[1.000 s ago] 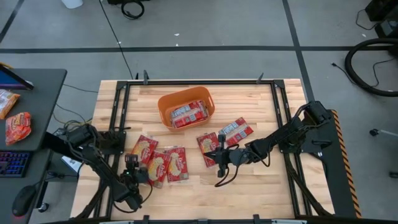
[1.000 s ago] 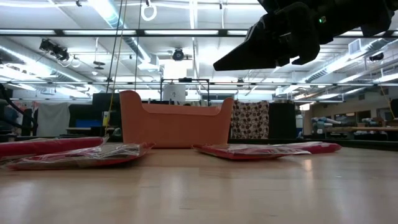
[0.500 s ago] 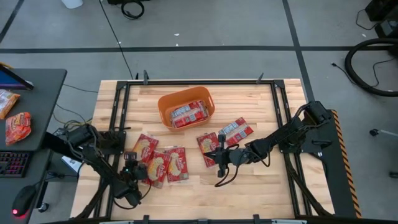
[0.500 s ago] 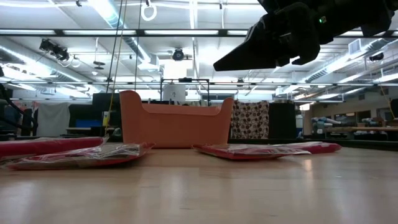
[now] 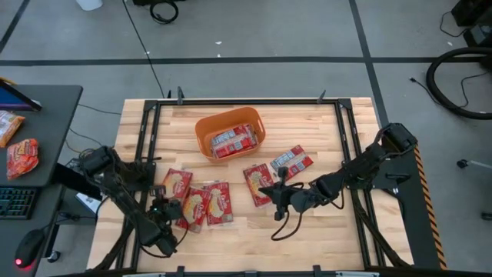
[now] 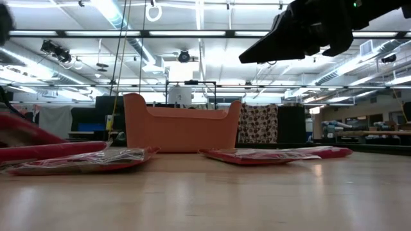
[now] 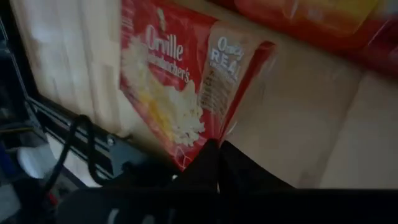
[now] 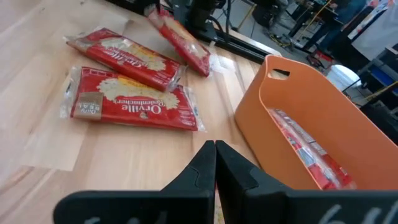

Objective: Sort popcorn bags into baskets
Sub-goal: Put the popcorn bag into the orange bin

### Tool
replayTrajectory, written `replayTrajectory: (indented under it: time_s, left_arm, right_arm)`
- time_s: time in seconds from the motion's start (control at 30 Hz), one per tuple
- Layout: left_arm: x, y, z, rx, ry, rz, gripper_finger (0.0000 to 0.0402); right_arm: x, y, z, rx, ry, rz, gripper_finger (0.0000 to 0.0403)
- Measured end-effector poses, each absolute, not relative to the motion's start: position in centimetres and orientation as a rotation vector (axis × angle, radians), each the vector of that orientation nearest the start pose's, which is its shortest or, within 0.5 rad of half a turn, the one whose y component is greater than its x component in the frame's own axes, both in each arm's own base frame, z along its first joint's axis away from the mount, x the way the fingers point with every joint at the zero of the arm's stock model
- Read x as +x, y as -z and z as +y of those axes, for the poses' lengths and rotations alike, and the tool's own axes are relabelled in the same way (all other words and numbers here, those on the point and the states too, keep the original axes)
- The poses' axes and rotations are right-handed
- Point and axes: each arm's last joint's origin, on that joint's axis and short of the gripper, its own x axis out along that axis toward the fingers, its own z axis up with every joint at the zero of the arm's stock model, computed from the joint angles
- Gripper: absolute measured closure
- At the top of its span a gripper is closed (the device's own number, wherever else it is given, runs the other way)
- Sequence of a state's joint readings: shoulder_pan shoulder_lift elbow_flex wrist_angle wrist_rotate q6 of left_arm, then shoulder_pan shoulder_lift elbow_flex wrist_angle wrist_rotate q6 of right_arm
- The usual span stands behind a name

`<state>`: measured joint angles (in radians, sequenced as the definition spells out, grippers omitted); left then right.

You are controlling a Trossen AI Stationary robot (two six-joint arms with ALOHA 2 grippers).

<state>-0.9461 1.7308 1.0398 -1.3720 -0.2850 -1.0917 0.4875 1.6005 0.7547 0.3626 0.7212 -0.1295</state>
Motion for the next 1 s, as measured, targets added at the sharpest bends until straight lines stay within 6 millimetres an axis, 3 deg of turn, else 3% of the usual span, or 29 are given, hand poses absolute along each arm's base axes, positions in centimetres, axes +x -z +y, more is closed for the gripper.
replayTrajectory:
  time_s: [0.2, 0.37, 0.6, 1.0]
  left_arm:
    - [17.0, -22.1, -17.8, 0.263, -0.533, 1.525, 0.0399]
    - [18.7, -25.1, -16.7, 0.283, -0.484, 1.484, 0.04]
    - [21.4, -28.1, -15.4, 0.487, -0.339, 1.388, 0.04]
    - [25.9, -31.4, -13.9, 0.902, -0.382, 1.007, 0.0397]
  right_arm:
    - [28.7, -18.2, 12.9, -0.4, 0.207, 0.417, 0.0392]
    - [28.8, -18.2, 12.8, -0.397, 0.206, 0.418, 0.0392]
    - [28.8, -18.2, 12.8, -0.398, 0.207, 0.42, 0.0392]
    - [28.8, -18.2, 12.7, -0.4, 0.208, 0.422, 0.0392]
